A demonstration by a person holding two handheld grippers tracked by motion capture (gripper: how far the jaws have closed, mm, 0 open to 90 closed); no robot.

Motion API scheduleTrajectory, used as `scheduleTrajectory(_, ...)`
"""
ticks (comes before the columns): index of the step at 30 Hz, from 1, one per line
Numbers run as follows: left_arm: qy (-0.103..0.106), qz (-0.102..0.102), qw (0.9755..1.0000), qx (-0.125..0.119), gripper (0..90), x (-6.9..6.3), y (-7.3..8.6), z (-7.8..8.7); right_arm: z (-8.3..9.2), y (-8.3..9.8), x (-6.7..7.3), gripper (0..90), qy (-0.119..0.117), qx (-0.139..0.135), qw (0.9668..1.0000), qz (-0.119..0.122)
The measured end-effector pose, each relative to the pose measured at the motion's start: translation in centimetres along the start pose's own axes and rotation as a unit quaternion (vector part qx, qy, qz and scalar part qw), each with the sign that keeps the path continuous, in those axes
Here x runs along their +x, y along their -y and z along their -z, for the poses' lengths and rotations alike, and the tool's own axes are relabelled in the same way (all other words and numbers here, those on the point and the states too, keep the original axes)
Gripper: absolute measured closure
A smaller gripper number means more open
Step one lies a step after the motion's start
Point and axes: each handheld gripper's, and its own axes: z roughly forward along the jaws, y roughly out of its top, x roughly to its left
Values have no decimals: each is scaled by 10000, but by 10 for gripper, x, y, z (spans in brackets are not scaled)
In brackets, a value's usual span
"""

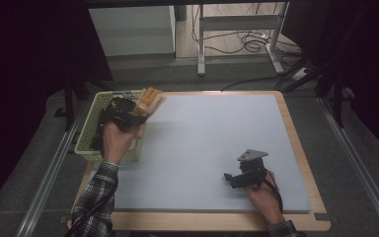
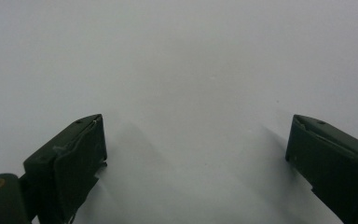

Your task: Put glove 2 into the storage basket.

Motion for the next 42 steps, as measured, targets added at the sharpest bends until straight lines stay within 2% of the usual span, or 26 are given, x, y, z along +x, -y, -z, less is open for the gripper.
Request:
scheduleTrajectory(7,-408,398,9984,55,625,44,11,7,0,0,0,47,-2,-1,10000,0)
scheduleTrajectory(10,-502,465,9976,127,624,54,17,2,0,0,0,47,-2,-1,10000,-2)
scheduleTrajectory(14,-532,547,9967,281,622,64,24,-12,0,0,0,47,-2,-1,10000,-3)
scheduleTrajectory(17,-554,594,9957,448,620,66,28,-26,0,0,0,47,-2,-2,10000,-5)
scheduleTrajectory(24,-648,514,9927,874,618,63,29,-56,0,0,0,47,-4,-5,10000,-6)
scheduleTrajectory(30,-754,367,9880,1298,615,57,24,-80,0,0,0,47,-4,-6,10000,-5)
scheduleTrajectory(38,-542,434,9837,1660,596,50,18,-101,0,0,0,47,-4,-6,10000,-5)
scheduleTrajectory(40,-398,538,9822,1756,559,51,19,-106,0,0,0,47,-4,-8,10000,-5)
scheduleTrajectory(42,-372,671,9817,1745,498,55,20,-107,0,0,0,47,-5,-7,10000,-3)
